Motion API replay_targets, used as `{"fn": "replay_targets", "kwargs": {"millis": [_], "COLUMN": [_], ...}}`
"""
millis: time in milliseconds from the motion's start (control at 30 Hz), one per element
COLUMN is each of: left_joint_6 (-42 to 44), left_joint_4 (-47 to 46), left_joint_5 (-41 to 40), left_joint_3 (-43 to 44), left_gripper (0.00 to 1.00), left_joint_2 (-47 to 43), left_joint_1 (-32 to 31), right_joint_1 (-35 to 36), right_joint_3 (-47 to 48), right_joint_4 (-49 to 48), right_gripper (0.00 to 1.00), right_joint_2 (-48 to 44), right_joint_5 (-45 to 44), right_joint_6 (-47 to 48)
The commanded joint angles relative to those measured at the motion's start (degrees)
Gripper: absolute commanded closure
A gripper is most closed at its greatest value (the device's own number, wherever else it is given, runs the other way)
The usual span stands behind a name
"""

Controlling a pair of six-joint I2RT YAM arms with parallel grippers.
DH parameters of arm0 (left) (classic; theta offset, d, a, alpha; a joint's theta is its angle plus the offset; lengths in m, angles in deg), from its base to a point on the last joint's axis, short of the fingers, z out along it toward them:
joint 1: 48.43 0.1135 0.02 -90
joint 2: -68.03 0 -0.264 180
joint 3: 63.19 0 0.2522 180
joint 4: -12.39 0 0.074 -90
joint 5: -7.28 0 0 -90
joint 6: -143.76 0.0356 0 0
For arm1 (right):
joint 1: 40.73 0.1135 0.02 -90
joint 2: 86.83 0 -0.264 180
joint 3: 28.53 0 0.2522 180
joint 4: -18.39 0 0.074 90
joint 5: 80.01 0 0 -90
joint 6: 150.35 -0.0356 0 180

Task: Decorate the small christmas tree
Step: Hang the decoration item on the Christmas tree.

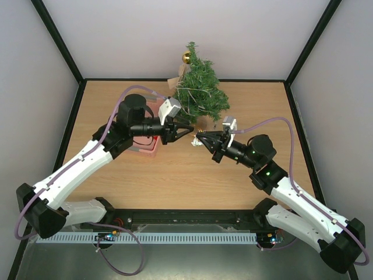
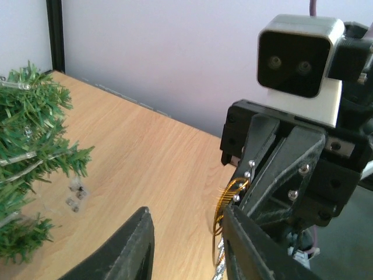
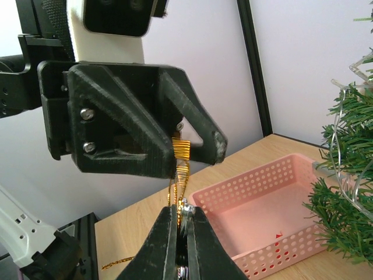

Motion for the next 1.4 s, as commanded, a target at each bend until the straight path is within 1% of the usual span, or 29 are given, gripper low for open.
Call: {"fn": "replay_targets", "kwargs": {"millis": [0,33,100,133,267,367,400,433,533,600,633,767,833,1000,1100,1200,1367], "left_joint_6": [-1.4,-1.4,-0.9,-0.8,-0.5,-0.1,0.1,0.3,-1.5,-3.9,-5.1,-9.6,-10.9,-12.3,-12.5,-14.1,-15.9], "left_joint_4": [-2.6,-2.4,-2.1,-2.1,-2.8,-1.8,-1.3,-0.7,-1.4,-3.4,-4.7,-8.4,-10.3,-11.3,-11.5,-14.8,-19.2], "left_joint_5": [0.2,-0.7,-2.0,-2.3,-2.3,-2.8,-3.1,-3.7,-4.2,-1.4,-0.1,0.4,2.0,2.6,-1.8,-6.0,-5.6], "left_joint_3": [-0.4,-0.5,-0.5,-0.5,-0.3,0.9,1.4,1.9,1.7,1.2,0.8,-1.2,-2.1,-2.5,-3.4,-5.4,-6.4], "left_gripper": [0.76,0.84,0.95,0.97,0.98,0.98,0.97,0.90,0.68,0.51,0.46,0.39,0.34,0.34,0.34,0.35,0.39], "left_joint_2": [1.0,1.0,1.1,1.1,1.5,2.3,2.5,2.4,1.4,0.9,0.8,0.9,1.3,1.5,-0.4,-3.0,-2.8], "left_joint_1": [-0.3,-0.3,-0.3,-0.3,-0.3,-0.3,-0.3,-0.3,-0.2,-0.2,-0.2,-0.2,-0.2,-0.3,-0.3,-0.2,-0.3], "right_joint_1": [0.3,0.3,0.3,0.3,0.3,0.3,0.3,0.3,0.3,0.3,0.3,0.3,0.3,0.3,0.3,0.3,0.3], "right_joint_3": [0.7,0.7,0.7,0.8,1.4,2.1,2.0,1.9,1.6,1.3,1.0,0.2,-0.4,-0.7,-0.7,-0.5,0.5], "right_joint_4": [-2.5,-2.3,-2.0,-1.7,0.6,1.6,1.7,1.5,1.2,0.4,-0.2,-1.5,-2.5,-3.0,-2.6,-2.5,-3.3], "right_gripper": [0.98,0.98,0.98,0.98,0.98,0.98,0.98,0.98,0.98,0.98,0.98,0.98,0.98,0.98,0.98,0.98,0.98], "right_joint_2": [-0.7,-0.8,-0.9,-0.9,-0.1,0.3,0.2,0.0,-0.7,-1.0,-1.2,-1.8,-2.1,-2.2,-2.4,-2.1,-1.3], "right_joint_5": [-1.3,-1.7,-2.8,-3.4,-7.1,-7.1,-7.1,-7.3,-8.0,-7.7,-7.6,-8.5,-8.8,-10.0,-11.7,-12.3,-12.0], "right_joint_6": [0.0,0.1,0.2,0.3,1.3,1.6,1.6,1.7,2.2,2.2,2.2,2.0,1.6,1.2,1.3,1.2,0.2]}}
